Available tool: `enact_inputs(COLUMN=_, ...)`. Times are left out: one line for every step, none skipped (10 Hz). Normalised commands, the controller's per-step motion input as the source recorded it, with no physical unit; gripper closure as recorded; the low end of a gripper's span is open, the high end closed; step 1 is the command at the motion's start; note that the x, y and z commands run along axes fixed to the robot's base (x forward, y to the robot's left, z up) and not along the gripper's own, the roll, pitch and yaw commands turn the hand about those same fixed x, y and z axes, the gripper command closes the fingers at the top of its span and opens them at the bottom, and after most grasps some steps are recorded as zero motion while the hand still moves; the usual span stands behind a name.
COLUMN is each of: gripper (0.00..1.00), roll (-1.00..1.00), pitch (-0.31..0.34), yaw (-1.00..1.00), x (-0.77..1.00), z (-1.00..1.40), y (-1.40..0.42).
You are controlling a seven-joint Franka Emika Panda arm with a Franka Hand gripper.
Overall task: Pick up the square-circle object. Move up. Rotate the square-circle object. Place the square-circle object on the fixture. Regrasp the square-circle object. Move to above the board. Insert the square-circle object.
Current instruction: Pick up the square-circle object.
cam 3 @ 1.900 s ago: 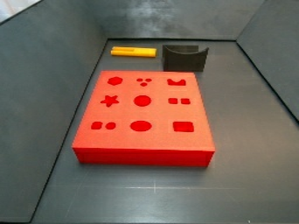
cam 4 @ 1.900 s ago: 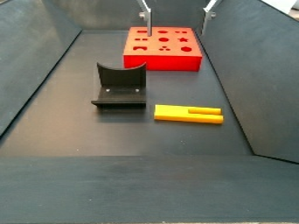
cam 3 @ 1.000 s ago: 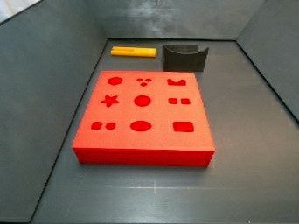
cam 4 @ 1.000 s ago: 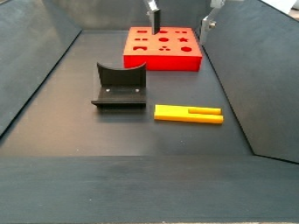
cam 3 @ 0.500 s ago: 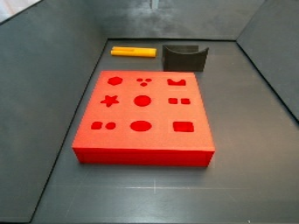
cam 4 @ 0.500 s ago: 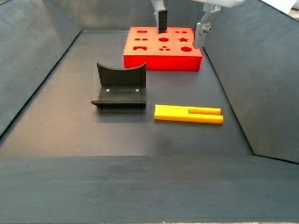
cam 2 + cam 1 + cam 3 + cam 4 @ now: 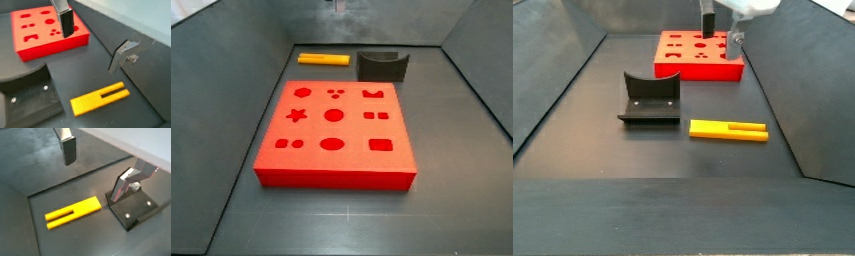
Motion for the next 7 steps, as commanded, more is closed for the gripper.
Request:
enact_inputs(gripper=0.00, roll=0.00, pitch=0.000, yaw=-0.55, x=-0.10, z=-0.70, y=0.44)
enact_inputs(gripper=0.00, roll=-0.02, pitch=-0.056, yaw=-0.63, x=-0.05, z=-1.00, y=0.35)
enact_inputs(gripper=0.00, roll=-0.03, pitch=-0.101, yaw=-0.81, x=0.00, z=-0.91, y=0.13)
enact_inputs(gripper=0.00, roll=-0.05, pitch=-0.210, yaw=-0.99, x=-0.06, z=-0.69, y=0.00)
enact_inputs(gripper=0.00, roll=-0.06, pitch=-0.219, yaw=-0.98, x=-0.07, z=-0.66, y=-0.02)
enact_inputs(gripper=0.00, roll=-0.09, pitch=-0.234, yaw=-0.95, x=-0.07, z=-0.58, y=-0.04)
enact_inputs(gripper=0.00, roll=-0.23, pitch=-0.141, yaw=-0.63, x=0.03, z=-0.55, y=0.11)
